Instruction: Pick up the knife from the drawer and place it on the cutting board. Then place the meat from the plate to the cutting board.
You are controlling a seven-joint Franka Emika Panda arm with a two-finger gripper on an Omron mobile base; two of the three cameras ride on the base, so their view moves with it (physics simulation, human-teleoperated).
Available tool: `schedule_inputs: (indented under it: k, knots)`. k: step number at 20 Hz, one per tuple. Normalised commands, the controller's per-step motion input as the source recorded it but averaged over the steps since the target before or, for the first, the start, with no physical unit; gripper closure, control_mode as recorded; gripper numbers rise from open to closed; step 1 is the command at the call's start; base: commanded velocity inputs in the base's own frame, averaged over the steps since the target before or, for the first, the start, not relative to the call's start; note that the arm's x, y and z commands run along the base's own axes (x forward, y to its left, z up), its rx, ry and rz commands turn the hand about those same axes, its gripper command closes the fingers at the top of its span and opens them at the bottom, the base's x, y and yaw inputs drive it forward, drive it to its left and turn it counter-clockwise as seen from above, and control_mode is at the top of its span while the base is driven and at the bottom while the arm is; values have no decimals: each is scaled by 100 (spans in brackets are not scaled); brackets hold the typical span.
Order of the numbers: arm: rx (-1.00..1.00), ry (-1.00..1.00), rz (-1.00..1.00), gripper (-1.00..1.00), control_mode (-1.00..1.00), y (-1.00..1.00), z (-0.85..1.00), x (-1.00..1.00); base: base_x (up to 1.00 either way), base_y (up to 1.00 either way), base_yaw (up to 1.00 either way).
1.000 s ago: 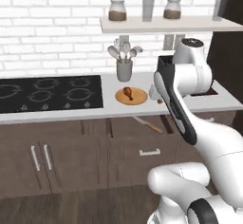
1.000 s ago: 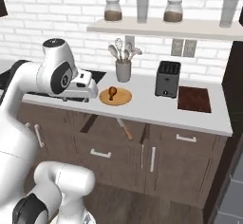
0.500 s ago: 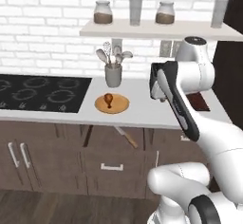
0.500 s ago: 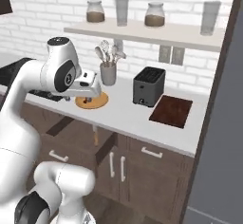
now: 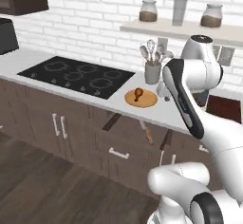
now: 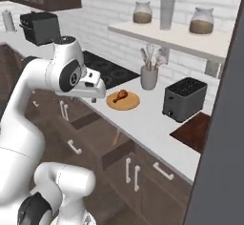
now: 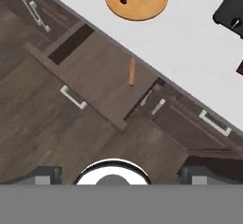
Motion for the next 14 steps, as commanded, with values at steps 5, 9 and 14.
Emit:
schedule_inputs:
  k: [5, 9, 14]
  knots:
    - [0, 0, 0, -100, 100, 0, 0, 0, 0, -30, 79]
    - [0, 0, 0, -100, 100, 0, 0, 0, -6, -21, 66]
    - [0, 0, 0, -100, 100, 0, 0, 0, -24, -14, 35]
